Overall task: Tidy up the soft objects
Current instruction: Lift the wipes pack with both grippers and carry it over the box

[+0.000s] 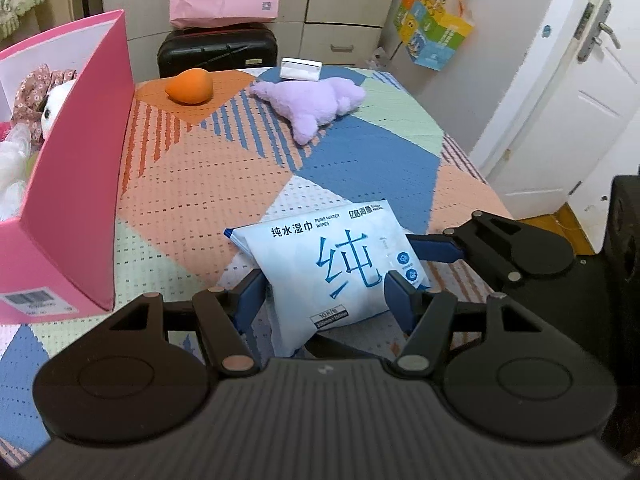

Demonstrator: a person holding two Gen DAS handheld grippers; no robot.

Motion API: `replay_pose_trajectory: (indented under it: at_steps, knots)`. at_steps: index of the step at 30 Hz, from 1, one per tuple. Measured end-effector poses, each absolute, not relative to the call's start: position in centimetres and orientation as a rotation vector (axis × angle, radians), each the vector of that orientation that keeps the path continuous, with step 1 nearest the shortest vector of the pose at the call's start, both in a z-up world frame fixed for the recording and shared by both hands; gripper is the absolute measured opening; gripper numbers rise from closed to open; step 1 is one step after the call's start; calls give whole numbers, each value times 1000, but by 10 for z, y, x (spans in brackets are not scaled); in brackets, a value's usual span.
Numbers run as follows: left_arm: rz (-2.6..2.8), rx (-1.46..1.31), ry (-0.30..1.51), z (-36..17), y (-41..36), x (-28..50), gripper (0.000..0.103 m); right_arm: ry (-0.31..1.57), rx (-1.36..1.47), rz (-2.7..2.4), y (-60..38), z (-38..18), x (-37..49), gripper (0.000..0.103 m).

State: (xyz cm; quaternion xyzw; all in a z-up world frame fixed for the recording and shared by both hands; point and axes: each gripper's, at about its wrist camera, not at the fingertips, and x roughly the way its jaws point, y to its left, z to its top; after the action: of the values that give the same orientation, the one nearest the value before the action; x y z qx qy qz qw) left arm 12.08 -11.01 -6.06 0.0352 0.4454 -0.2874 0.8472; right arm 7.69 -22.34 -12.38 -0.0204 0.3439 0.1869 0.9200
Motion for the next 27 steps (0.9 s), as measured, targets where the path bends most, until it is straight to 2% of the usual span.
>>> replay_pose_trajectory:
  at_steps: [5, 17, 27]
  knots:
    - [-651, 33, 940, -46, -97, 115, 63, 750, -48, 380, -217, -112, 74, 91]
    - [-680, 34, 869, -7, -55, 95, 63, 696, -151, 386, -179, -68, 55, 90]
    - [-697, -31, 774, 33, 14, 90, 63, 615, -199, 387, -121, -25, 47, 90]
